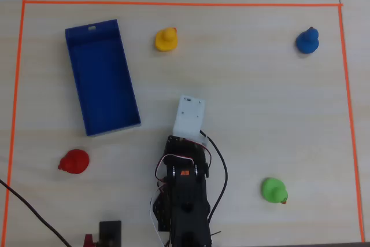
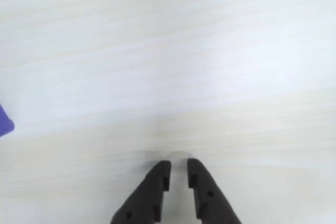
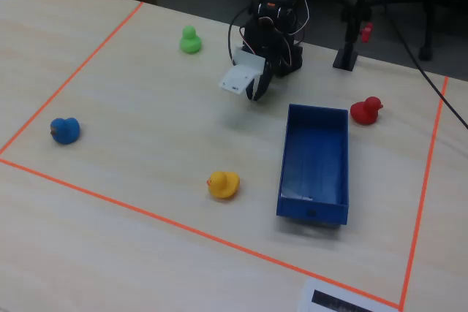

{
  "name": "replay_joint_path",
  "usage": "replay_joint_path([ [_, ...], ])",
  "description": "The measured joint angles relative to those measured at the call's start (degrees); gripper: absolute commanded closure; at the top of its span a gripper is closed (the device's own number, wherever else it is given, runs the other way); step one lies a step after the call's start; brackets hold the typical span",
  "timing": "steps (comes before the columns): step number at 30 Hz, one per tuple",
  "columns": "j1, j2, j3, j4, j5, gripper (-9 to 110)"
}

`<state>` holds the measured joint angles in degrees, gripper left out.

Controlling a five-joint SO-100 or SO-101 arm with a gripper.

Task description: Grasp red duck and put it into box.

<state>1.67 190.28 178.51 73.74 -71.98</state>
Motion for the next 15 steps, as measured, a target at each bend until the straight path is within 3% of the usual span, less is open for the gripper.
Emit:
replay_joint_path([
  [5,-1.1,0.0,0.0,-0.1,0.0,101],
  [9,0.4,-0.5,-1.2,-1.9,0.0,91],
  [15,-0.3,-12.0,-23.5,1.2,1.1,79],
])
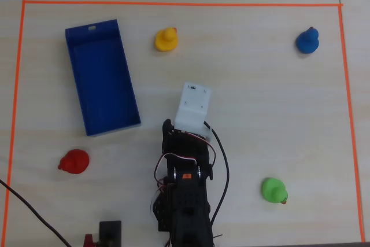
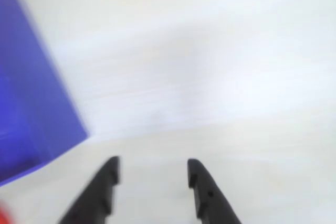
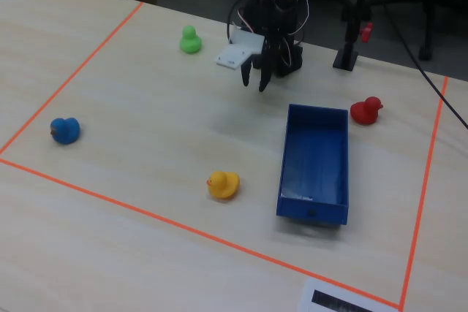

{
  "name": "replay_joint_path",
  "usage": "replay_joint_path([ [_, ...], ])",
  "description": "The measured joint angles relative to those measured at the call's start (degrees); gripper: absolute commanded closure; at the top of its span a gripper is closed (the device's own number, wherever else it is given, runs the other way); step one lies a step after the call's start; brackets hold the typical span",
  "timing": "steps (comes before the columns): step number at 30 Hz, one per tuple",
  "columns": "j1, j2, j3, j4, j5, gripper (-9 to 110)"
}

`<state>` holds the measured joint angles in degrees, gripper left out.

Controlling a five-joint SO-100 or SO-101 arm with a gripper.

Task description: Grasp red duck and put it into box.

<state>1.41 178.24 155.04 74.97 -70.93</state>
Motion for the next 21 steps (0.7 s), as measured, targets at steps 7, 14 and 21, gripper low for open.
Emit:
replay_joint_path([
  [7,-16.0,-21.9,-32.9,17.5,9.8,71],
  [14,-36.4,-38.6,-49.6,20.9,25.4,67],
  [21,-61.2,-50.9,-49.5,13.4,42.2,65],
])
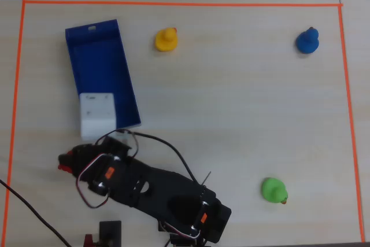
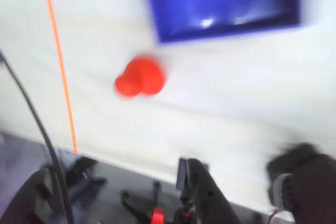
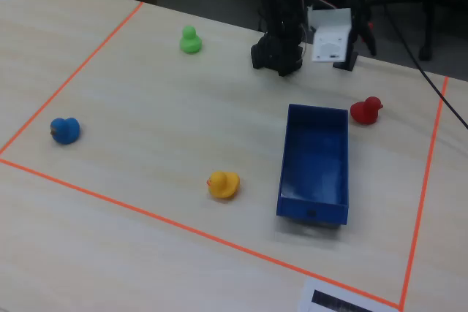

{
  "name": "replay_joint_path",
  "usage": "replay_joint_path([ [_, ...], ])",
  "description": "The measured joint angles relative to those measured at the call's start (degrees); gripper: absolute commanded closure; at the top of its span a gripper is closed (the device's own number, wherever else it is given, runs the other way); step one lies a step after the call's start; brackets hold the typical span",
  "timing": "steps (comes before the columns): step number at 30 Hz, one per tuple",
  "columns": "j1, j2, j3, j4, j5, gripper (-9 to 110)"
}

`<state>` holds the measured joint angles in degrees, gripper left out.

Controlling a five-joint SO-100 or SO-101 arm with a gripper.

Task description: Grasp red duck and put it into box.

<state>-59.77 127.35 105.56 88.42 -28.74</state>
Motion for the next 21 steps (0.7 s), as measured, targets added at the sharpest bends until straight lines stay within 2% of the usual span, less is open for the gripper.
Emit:
replay_joint_path([
  [3,-6.1,-3.3,0.2,-2.3,1.6,64],
  [14,-11.2,-6.0,-0.6,-6.2,-1.1,64],
  [21,-11.0,-10.7,-0.6,-13.5,-8.3,64],
])
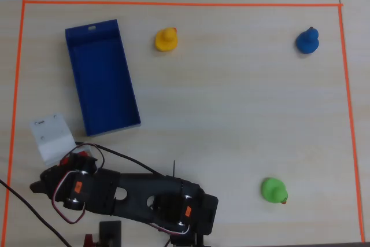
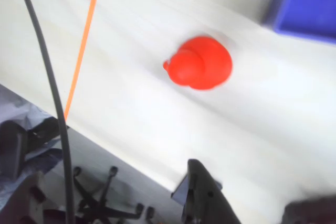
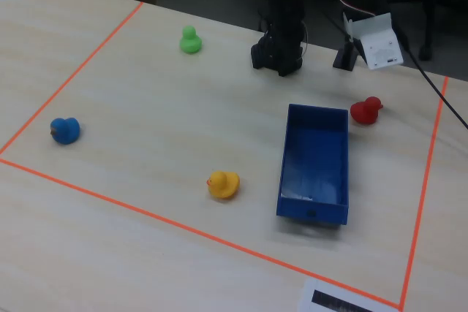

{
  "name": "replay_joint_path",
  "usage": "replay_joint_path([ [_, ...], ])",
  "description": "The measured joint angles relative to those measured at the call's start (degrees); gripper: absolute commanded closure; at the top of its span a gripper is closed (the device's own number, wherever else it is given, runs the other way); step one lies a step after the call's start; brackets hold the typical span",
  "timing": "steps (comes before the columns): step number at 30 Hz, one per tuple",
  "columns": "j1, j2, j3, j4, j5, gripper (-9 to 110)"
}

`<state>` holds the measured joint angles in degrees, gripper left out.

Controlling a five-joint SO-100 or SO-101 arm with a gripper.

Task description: Grasp red duck and put it into box.

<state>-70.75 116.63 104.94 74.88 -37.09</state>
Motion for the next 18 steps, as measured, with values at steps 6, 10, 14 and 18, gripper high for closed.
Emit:
replay_joint_path([
  [6,3.7,-2.6,3.6,-6.4,-6.7,65],
  [10,7.8,-4.3,6.8,-11.2,-9.3,65],
  [14,9.6,-5.5,9.4,-14.5,-9.5,65],
  [18,9.7,-5.7,10.0,-14.7,-9.4,66],
])
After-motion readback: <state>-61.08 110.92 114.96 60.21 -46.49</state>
